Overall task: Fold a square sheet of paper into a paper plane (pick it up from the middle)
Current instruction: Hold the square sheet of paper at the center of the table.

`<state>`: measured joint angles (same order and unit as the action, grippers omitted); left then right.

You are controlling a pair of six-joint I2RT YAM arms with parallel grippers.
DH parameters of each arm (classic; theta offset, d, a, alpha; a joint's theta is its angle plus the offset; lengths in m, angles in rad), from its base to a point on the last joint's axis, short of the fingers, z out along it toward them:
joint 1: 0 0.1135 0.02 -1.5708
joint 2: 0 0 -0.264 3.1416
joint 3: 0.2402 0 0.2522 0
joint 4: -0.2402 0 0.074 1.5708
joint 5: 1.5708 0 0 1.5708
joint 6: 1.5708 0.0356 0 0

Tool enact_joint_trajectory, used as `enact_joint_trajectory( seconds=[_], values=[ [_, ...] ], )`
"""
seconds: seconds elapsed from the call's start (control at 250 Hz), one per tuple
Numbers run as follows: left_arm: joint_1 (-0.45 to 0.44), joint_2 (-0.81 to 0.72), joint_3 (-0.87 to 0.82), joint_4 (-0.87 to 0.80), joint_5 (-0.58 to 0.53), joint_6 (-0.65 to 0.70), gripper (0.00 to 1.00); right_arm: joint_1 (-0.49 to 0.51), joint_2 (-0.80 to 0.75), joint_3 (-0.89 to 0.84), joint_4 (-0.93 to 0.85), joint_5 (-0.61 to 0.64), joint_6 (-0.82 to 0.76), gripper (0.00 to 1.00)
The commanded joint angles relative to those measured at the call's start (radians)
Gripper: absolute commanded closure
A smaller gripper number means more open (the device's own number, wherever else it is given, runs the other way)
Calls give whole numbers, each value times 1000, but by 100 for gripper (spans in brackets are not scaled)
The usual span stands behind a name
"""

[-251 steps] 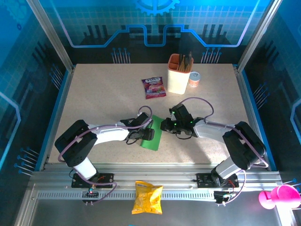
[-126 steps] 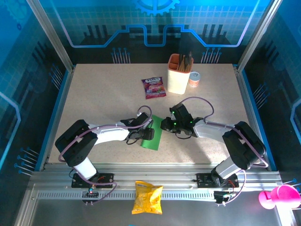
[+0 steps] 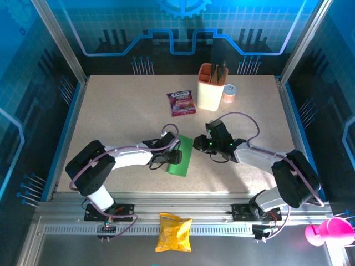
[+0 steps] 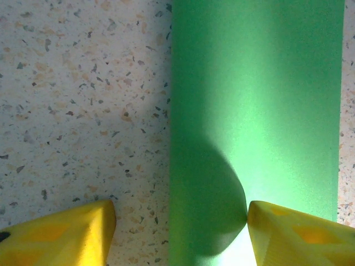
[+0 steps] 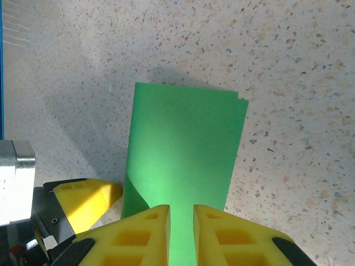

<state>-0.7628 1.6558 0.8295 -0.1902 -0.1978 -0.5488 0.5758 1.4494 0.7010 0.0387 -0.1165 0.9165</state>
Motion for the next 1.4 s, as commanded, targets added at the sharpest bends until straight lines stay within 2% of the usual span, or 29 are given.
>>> enact_joint_trajectory(
  seconds=[0.0, 0.487, 1.394],
  values=[
    [8, 32, 11, 12, 0, -11, 34, 9, 39, 17, -2, -34, -7, 81],
    [10, 33, 5, 8, -2, -15, 34, 72, 153, 61, 46, -48, 22, 82],
    [12, 52, 3, 14, 6, -29, 34, 84, 263, 85, 47, -74, 54, 85]
  ],
)
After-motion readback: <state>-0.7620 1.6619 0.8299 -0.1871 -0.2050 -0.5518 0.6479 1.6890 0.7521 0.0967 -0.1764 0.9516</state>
